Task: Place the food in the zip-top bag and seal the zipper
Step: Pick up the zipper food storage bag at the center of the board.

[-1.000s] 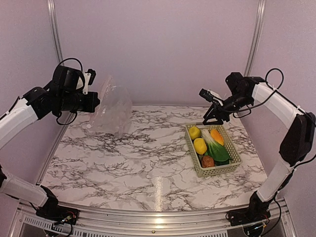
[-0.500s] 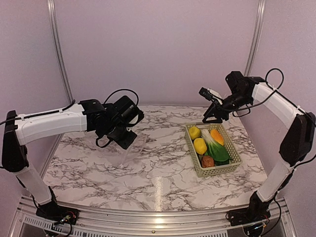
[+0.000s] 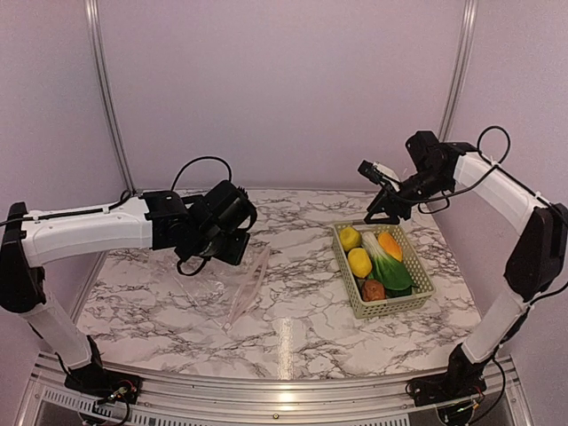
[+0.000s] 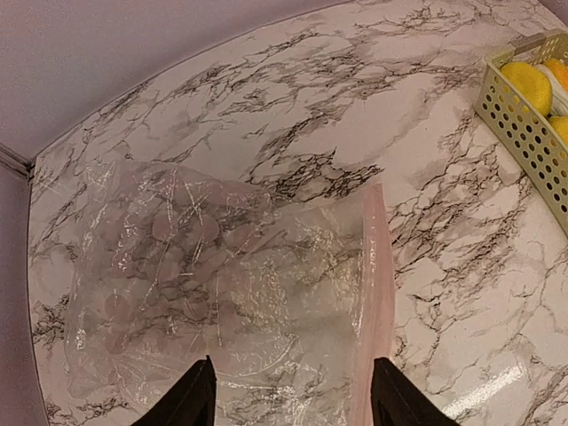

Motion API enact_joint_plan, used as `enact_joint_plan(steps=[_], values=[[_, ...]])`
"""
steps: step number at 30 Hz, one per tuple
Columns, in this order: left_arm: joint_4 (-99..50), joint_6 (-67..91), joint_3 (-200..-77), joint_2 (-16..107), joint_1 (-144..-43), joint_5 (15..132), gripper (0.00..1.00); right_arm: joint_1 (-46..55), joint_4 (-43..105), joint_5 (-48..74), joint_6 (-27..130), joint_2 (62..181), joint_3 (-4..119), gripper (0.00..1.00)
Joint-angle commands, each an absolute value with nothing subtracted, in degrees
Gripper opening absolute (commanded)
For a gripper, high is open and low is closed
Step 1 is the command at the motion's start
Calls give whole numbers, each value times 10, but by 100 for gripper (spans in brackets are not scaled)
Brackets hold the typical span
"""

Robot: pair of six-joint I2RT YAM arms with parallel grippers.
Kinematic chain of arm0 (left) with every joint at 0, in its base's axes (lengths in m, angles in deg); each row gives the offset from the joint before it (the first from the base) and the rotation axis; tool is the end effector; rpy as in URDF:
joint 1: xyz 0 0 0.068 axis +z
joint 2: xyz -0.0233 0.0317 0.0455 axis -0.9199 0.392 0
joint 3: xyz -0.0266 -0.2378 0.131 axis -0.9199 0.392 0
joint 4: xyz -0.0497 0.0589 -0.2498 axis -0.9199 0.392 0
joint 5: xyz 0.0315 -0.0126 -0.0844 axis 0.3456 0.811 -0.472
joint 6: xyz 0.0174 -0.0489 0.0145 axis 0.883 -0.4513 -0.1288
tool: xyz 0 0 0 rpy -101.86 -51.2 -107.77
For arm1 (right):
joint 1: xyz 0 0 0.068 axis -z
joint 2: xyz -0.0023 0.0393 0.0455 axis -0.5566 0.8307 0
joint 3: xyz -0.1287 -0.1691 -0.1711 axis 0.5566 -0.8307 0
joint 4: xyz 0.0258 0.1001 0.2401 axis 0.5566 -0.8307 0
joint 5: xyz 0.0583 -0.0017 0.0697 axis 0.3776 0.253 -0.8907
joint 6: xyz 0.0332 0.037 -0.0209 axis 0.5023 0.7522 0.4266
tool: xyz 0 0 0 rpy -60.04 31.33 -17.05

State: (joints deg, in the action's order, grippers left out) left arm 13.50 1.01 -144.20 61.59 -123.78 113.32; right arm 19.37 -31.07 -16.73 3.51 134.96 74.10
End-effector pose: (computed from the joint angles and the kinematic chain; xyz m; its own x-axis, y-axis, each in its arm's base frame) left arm 0.2052 -0.2801 0.3009 -0.5812 0.2981 -0.7572 0.3274 0.9375 0.1178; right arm 0.3159 0.1035 0.3334 -0.3625 -0.6394 -0.6781 -0.9147 0.3834 0.1275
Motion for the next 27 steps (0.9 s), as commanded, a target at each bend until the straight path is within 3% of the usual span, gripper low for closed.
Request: enact_joint_plan(steps=[1,18,24,27], values=[[167,-19,-1460,674,-1264,1168,62,193,-255,-156,79,1326,718,49],[234,-113,-1494,853,-1315,1226,57,240,-246,-168,84,1294,643,49],[267,-166,-1507,900,-1304,1273,52,250,-234,-169,95,1277,620,49],[287,-186,-1512,916,-1295,1295,39,254,-234,-168,97,1273,611,49]])
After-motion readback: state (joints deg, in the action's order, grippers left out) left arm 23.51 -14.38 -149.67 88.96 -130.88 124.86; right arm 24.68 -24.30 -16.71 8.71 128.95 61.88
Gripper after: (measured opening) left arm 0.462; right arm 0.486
